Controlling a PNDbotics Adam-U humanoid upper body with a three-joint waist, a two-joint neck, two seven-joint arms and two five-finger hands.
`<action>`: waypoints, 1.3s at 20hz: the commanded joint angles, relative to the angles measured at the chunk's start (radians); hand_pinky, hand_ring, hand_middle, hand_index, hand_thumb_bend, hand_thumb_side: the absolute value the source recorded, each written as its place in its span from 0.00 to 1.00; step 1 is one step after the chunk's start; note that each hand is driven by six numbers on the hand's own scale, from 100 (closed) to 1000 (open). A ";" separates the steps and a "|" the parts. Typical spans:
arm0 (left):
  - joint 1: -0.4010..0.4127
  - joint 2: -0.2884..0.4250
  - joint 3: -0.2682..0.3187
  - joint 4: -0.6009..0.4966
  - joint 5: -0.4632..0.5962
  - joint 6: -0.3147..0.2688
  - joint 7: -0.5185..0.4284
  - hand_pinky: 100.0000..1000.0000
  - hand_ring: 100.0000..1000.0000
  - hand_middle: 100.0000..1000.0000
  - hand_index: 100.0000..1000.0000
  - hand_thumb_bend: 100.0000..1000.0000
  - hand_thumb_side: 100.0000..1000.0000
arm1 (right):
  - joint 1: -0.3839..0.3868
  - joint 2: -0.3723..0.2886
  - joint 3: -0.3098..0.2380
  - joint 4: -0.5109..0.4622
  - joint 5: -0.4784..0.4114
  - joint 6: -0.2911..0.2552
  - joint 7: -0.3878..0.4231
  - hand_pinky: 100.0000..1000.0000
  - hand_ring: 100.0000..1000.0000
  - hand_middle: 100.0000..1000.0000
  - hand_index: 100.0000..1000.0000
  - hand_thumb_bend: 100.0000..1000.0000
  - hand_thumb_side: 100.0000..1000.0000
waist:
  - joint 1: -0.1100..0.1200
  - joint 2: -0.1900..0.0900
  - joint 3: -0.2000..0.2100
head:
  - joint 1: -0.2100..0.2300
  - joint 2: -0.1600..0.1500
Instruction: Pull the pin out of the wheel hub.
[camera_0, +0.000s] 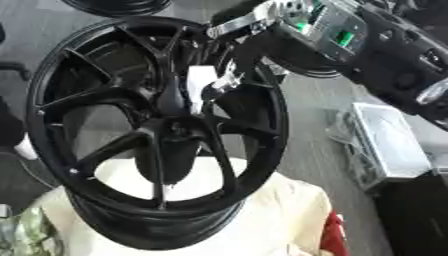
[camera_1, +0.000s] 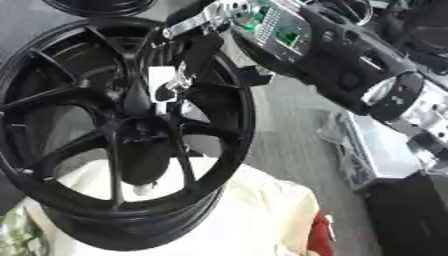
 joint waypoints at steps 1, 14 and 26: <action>-0.014 0.034 0.003 -0.016 -0.010 -0.008 -0.003 0.66 1.00 0.91 0.73 0.00 0.68 | -0.010 -0.040 -0.027 -0.017 -0.009 0.006 -0.004 0.89 0.86 0.76 0.90 0.39 0.58 | 0.007 -0.006 0.002 | -0.003 -0.002; -0.019 0.038 -0.001 -0.016 -0.032 -0.022 -0.014 0.66 1.00 0.92 0.73 0.00 0.68 | 0.008 -0.047 -0.045 -0.011 -0.008 0.017 -0.017 0.88 0.86 0.75 0.90 0.39 0.54 | 0.001 0.015 0.009 | -0.010 -0.002; -0.021 0.039 -0.005 -0.016 -0.047 -0.028 -0.022 0.66 1.00 0.92 0.73 0.00 0.68 | 0.013 -0.033 -0.057 0.016 -0.003 0.019 -0.032 0.87 0.84 0.71 0.89 0.40 0.49 | -0.002 0.025 0.014 | -0.019 -0.002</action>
